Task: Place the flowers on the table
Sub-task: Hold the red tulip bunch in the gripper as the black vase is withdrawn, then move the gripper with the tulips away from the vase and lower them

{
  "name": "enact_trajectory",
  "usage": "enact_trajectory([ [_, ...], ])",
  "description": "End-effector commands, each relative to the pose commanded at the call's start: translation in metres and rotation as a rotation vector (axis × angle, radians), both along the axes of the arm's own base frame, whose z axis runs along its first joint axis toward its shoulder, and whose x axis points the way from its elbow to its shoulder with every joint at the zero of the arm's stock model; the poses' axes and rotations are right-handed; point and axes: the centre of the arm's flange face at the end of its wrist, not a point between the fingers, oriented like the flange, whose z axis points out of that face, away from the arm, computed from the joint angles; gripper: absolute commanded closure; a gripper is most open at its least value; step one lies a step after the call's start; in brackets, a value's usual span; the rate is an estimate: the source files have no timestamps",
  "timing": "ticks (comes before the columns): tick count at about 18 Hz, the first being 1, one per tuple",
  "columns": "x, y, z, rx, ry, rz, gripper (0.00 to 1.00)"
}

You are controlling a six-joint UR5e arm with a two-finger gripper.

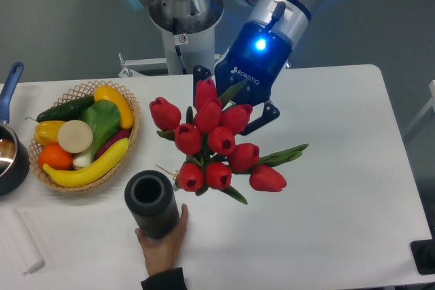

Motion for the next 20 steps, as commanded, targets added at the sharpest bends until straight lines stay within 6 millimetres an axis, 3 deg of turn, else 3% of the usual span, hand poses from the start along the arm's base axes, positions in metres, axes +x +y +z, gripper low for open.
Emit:
enact_trajectory([
  [12,-0.023,-0.020,0.004,0.008,0.043,0.035,0.70],
  [20,-0.022,-0.019,-0.005,-0.020,0.169,0.005,0.70],
])
